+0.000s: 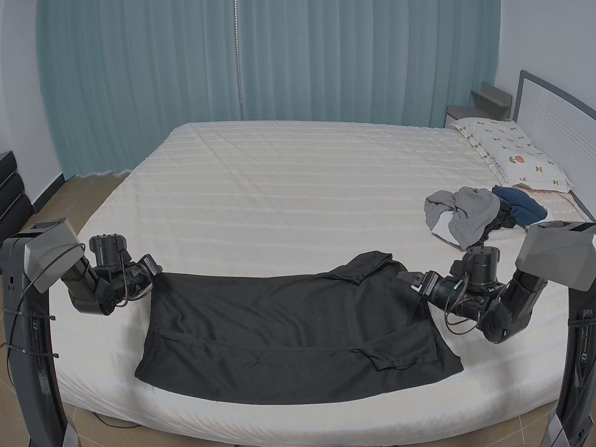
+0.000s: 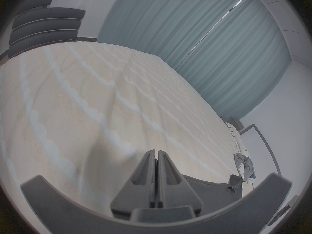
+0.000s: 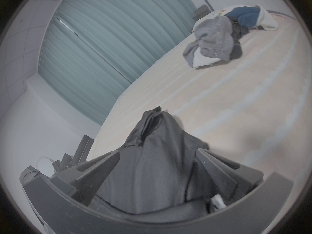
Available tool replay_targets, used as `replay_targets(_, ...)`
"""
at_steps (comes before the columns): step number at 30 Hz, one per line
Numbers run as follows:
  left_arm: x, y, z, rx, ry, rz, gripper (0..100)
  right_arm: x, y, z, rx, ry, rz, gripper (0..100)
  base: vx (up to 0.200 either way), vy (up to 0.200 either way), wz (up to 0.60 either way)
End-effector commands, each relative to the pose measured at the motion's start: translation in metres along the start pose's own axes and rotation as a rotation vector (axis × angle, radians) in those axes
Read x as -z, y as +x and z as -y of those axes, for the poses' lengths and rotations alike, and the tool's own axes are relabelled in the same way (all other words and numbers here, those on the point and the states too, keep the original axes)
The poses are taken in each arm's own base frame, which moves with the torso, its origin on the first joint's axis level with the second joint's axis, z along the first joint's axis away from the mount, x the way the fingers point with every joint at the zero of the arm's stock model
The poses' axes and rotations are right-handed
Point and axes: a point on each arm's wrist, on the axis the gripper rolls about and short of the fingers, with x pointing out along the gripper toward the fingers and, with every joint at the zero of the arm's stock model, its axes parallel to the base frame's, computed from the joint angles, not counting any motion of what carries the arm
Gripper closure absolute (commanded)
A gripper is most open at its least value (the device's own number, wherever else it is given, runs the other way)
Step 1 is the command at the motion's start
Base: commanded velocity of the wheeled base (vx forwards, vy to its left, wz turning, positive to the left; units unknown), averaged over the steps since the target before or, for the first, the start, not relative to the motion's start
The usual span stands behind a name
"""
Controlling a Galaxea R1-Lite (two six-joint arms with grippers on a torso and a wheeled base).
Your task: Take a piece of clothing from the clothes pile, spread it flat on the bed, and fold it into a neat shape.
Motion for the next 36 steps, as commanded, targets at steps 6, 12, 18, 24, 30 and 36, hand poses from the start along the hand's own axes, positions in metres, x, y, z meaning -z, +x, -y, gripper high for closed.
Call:
replay_targets(6, 0.007, -0.003, -0.002, -0.004, -0.005, -0.014, 100, -0.024, 0.055, -0.045, -0.005, -0.175, -0.032, 0, 0.0, 0.0, 0.0)
replay_targets(12, 0.006, -0.003, -0.003, -0.005, -0.005, -0.013, 100, -0.034, 0.068, -0.024, 0.056, -0.206, -0.017, 0, 0.0, 0.0, 0.0)
replay_targets(18, 0.006, -0.003, -0.003, -0.006, -0.006, -0.011, 100, -0.044, 0.085, -0.003, 0.078, -0.212, 0.027, 0, 0.0, 0.0, 0.0)
replay_targets(24, 0.005, -0.003, -0.004, -0.006, -0.006, -0.01, 100, -0.04, 0.092, 0.0, 0.076, -0.21, 0.027, 0, 0.0, 0.0, 0.0)
replay_targets(30, 0.005, -0.002, -0.003, -0.006, -0.006, -0.009, 100, -0.035, 0.101, 0.005, 0.074, -0.211, 0.031, 0, 0.0, 0.0, 0.0)
replay_targets(36, 0.004, -0.002, -0.004, -0.005, -0.006, -0.008, 100, -0.033, 0.101, 0.008, 0.077, -0.203, 0.032, 100, 0.0, 0.0, 0.0)
